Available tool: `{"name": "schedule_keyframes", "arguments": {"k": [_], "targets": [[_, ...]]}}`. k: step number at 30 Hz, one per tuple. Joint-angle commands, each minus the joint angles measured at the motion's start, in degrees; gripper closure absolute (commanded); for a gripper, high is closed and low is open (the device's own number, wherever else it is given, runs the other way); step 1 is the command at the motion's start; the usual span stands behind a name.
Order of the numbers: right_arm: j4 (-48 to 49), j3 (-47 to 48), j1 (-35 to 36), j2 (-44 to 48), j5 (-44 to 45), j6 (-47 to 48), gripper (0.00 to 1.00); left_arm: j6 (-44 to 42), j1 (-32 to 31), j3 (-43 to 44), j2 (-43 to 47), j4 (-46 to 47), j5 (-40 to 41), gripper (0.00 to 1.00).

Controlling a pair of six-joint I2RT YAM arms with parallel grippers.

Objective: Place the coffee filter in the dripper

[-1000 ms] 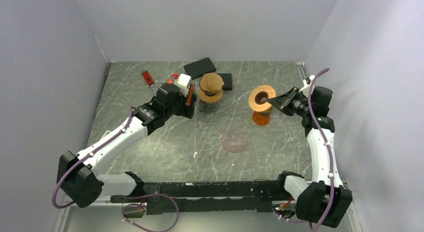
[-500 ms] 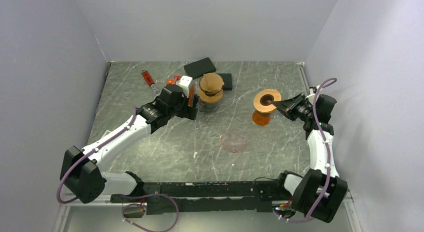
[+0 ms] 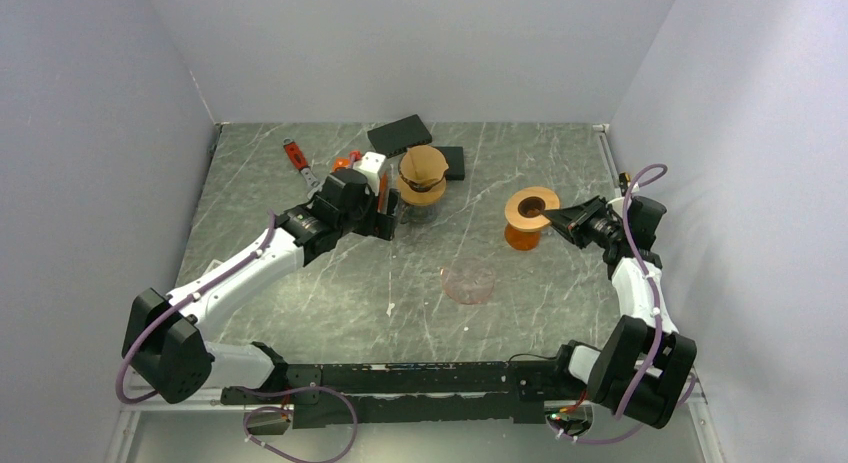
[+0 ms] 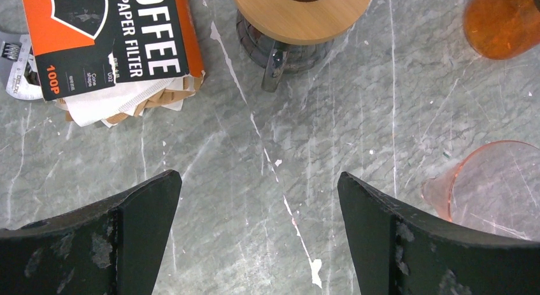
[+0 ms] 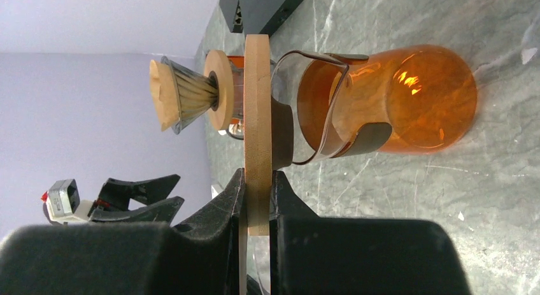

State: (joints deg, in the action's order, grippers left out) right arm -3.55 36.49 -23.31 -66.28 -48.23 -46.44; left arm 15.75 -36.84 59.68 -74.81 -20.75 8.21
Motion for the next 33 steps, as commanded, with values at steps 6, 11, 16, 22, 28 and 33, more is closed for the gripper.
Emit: {"name": "schedule_keyframes", "arguments": {"k": [6, 11, 16, 22, 28, 33], "targets": [[4.2, 0.5, -0.2, -1.9, -0.7, 0.6, 1.0, 0.6, 0.0, -0.2, 0.1, 0.6, -0.7, 0.01], [2.4, 1.0, -0.3, -2.0, 0.7, 1.8, 0.84, -0.1, 0.0, -0.1, 0.0, 1.3, -2.7, 0.01], [0.9, 1.5, -0.4, -2.2, 2.0, 3.1, 0.7, 0.1, 0.0, -0.2, 0.4, 1.5, -3.1, 0.0], [-0.5, 2.3, -0.6, -1.7, 4.0, 3.8, 0.54, 0.9, 0.0, 0.0, 1.9, 1.3, -3.9, 0.01], [-3.8, 3.8, -0.7, -0.3, 7.9, 5.5, 0.27, 2.1, 0.0, -0.8, 3.8, 1.7, -3.7, 0.0], [-7.8, 6.1, -0.6, 1.9, 12.7, 8.2, 0.05, 3.3, 0.0, -0.9, 4.2, 0.5, -2.6, 0.01]]}}
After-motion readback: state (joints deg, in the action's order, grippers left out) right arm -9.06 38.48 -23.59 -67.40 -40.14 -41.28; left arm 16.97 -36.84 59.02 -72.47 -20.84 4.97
